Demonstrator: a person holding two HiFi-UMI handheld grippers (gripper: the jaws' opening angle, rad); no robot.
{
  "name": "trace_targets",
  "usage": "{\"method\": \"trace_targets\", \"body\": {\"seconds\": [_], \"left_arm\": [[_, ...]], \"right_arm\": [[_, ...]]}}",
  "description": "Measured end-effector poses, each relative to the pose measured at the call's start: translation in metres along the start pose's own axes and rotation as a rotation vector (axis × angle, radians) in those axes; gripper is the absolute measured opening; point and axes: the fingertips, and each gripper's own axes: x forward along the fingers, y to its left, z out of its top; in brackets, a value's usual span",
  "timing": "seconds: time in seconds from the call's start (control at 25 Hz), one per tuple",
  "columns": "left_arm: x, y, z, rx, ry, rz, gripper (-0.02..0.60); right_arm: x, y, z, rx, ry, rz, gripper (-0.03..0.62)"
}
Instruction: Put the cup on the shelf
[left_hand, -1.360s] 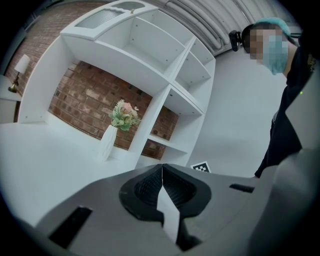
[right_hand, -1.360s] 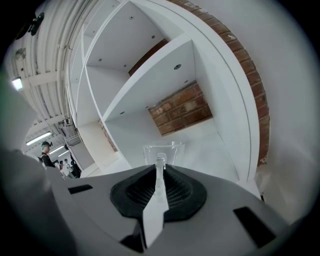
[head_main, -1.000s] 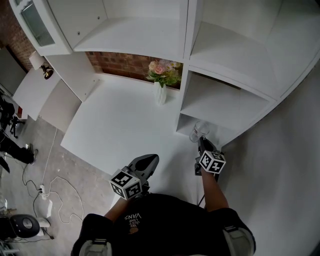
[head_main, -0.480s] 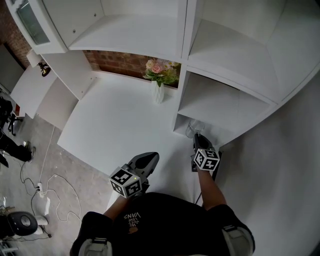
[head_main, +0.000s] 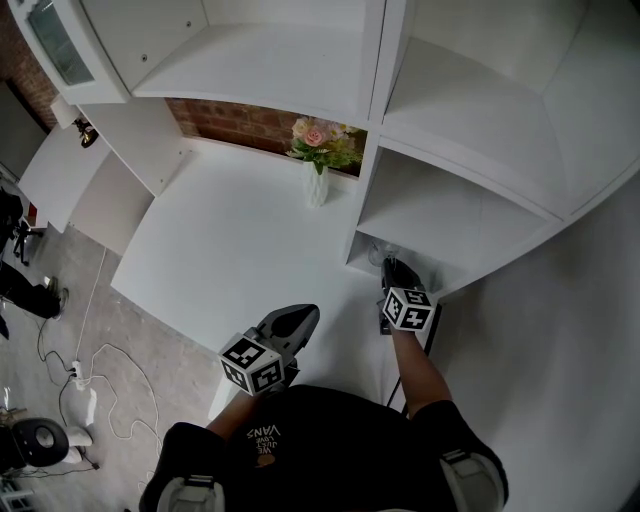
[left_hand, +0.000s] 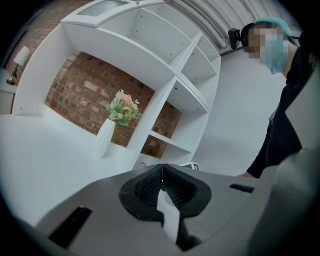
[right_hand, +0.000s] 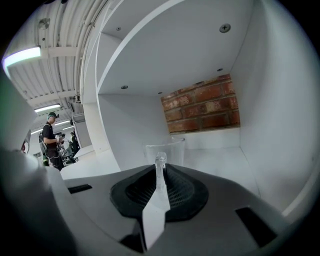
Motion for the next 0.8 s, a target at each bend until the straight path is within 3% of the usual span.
{"method": "trace_targets", "body": {"seconds": [0.8], "left_arm": [[0.013, 0.013, 0.002, -0.008, 0.013, 0.002, 0.008]], "right_arm": [[0.057, -0.004, 0.009, 0.008, -0.004, -0.029, 0.054]]}}
